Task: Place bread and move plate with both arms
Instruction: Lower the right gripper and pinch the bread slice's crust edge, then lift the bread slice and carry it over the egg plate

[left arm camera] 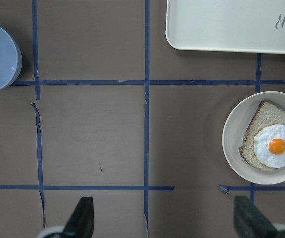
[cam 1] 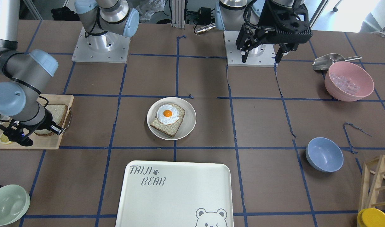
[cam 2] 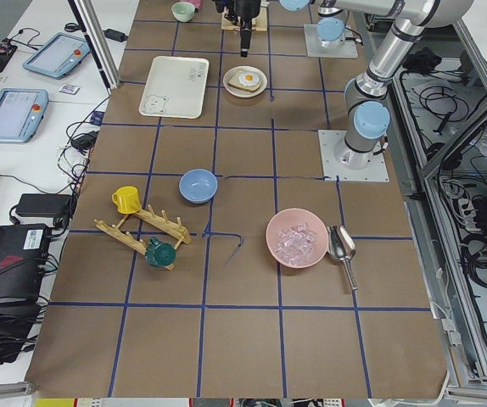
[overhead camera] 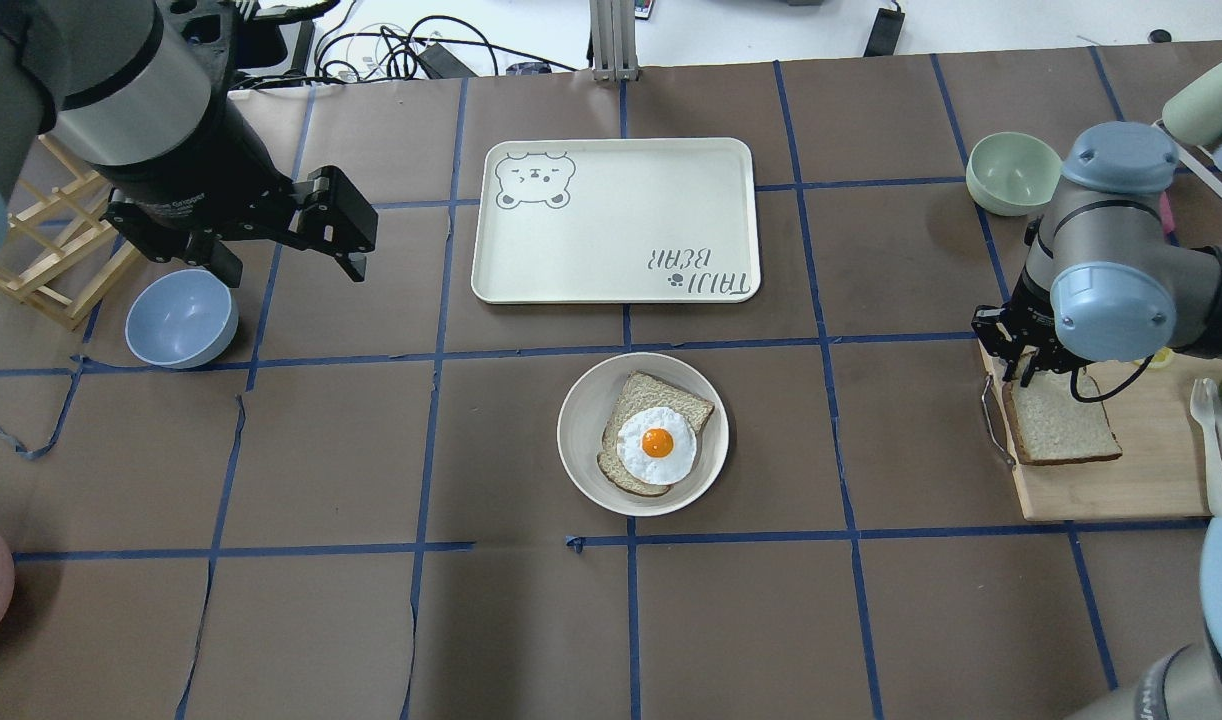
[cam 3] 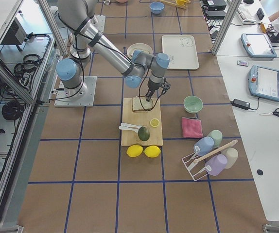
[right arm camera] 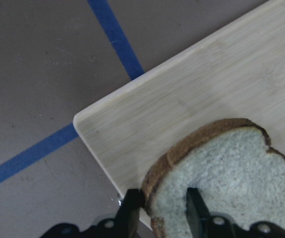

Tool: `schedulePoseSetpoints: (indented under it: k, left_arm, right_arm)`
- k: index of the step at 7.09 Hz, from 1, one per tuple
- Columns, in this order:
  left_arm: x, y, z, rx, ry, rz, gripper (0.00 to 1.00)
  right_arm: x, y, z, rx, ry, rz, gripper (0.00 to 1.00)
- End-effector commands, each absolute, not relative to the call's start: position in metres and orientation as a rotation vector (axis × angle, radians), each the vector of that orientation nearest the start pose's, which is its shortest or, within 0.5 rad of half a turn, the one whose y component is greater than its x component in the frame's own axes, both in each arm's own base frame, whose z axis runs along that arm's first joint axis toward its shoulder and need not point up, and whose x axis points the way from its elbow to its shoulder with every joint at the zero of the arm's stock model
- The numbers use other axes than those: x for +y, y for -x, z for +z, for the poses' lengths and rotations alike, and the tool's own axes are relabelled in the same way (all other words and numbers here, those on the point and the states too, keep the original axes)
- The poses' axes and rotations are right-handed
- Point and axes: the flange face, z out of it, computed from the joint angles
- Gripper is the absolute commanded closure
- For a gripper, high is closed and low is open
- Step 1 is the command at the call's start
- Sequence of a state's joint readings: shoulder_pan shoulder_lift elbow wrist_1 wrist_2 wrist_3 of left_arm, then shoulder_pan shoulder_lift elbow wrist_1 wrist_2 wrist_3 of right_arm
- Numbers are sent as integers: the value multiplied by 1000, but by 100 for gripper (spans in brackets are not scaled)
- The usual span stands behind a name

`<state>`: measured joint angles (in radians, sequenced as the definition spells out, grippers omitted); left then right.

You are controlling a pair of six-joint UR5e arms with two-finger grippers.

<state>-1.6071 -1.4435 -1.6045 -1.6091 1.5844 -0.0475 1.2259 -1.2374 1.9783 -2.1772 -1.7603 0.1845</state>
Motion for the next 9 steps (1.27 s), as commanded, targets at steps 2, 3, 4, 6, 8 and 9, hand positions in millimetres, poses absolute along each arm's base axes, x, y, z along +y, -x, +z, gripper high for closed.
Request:
schedulePoseSetpoints:
  k: [2,3,4,6,8,9]
  left_arm:
    - [-437,147,527,3129,22,-87,0]
    - [-437,147,527,3129,25,-90,0]
    - [-437,147,527,3129,22,-90,0]
    - [-437,147,527,3129,22,-92,0]
    - [-437,147,527,3130,25,-92,0]
    - [-437,148,527,3132,22,-92,0]
  right_arm:
    - [-522,72,197,3195,-863,237,100]
    - [-523,74,209,3206,-866,258,100]
    - [-527,77,231,3200,-864,305,100]
    - [-540,75,280,3176,-840,416,100]
    - [-550,31,328,3181,-883,435,100]
    - [-554,-24,346,3187,-920,367,100]
